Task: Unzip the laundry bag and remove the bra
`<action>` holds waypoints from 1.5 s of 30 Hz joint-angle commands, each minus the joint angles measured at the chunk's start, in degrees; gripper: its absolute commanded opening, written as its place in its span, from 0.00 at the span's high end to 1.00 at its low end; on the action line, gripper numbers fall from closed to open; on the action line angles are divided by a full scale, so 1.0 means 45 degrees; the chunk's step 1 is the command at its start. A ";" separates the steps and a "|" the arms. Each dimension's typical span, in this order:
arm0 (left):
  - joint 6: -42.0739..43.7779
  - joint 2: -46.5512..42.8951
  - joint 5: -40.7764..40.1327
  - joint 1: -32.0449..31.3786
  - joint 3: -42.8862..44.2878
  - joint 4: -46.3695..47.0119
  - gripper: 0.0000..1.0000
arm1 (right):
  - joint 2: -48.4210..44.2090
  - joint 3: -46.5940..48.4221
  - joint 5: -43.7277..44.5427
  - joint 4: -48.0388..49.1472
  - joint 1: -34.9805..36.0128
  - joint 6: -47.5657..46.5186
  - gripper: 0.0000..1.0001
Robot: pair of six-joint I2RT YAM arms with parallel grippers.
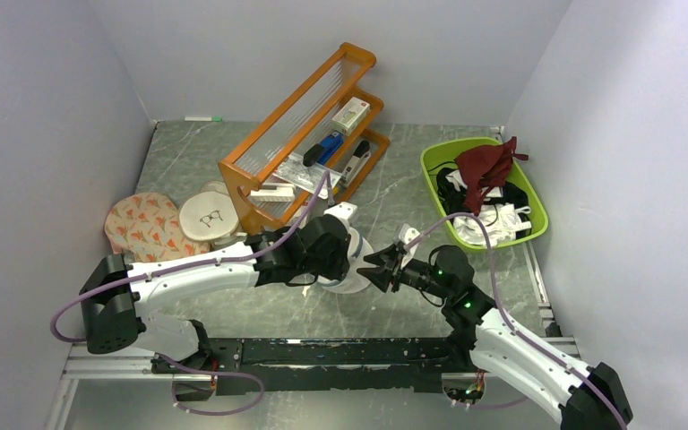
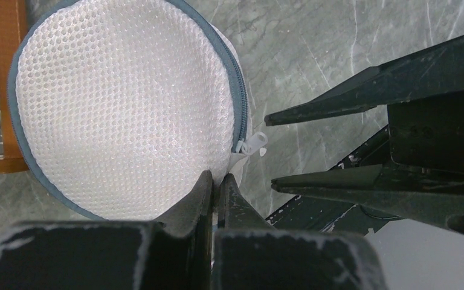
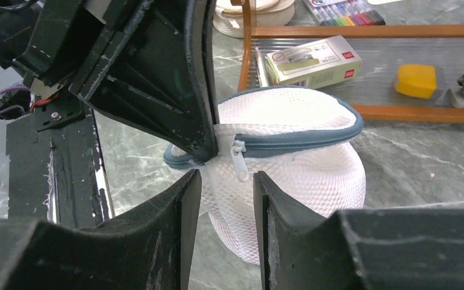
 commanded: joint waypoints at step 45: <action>0.0397 -0.0387 0.1667 0.0219 -0.0652 0.0278 0.93 | 0.2412 0.0800 0.9951 -0.0935 0.0470 0.4540 1.00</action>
